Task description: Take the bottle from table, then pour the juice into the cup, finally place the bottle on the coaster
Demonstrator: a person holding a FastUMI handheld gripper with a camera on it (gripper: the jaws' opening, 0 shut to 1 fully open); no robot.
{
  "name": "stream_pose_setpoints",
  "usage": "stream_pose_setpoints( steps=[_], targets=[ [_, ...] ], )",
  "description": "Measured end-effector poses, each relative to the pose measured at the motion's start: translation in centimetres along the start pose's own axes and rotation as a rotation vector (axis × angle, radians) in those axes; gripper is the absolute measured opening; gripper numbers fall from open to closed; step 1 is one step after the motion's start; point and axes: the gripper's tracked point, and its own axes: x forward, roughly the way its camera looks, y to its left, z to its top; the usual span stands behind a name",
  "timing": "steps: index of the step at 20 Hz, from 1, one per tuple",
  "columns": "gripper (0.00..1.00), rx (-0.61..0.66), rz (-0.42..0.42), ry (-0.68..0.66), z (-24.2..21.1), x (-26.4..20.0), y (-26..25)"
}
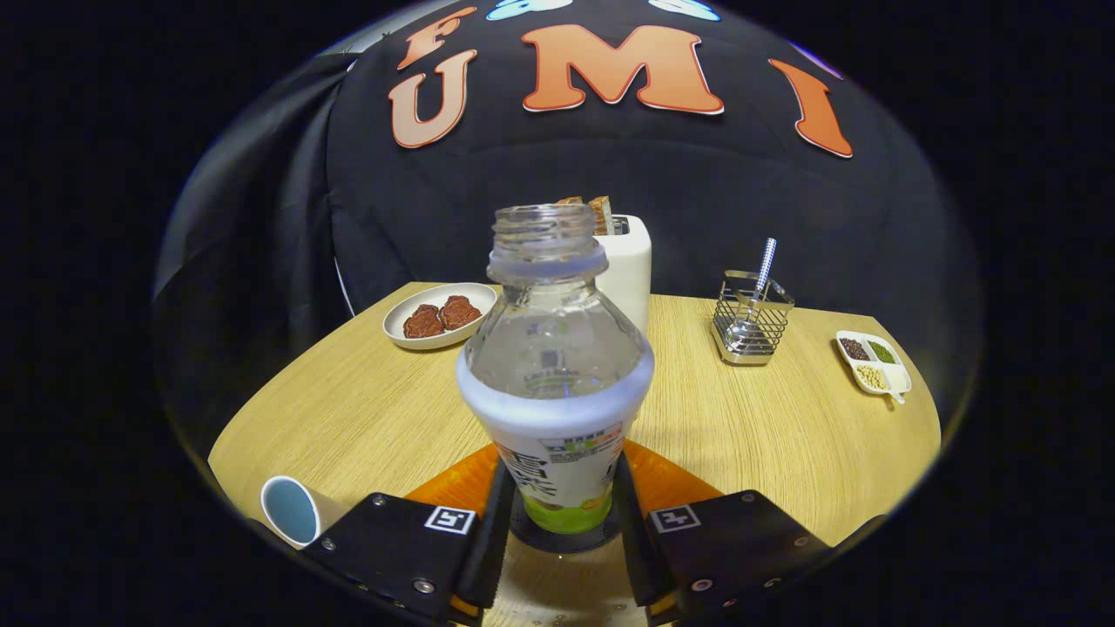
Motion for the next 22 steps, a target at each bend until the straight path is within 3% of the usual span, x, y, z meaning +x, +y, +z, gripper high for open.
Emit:
stream_pose_setpoints(
  steps=[3,6,11,22],
  targets=[
    [0.68,-0.010,-0.014,0.020,-0.6,-1.1,-0.1],
    [0.97,-0.038,-0.015,0.026,-0.7,-3.0,0.1],
    [0.97,-0.005,-0.031,-0.019,1.9,-8.5,-1.0],
    [0.97,-0.003,-0.273,-0.268,14.1,-28.9,-11.7]
  ],
)
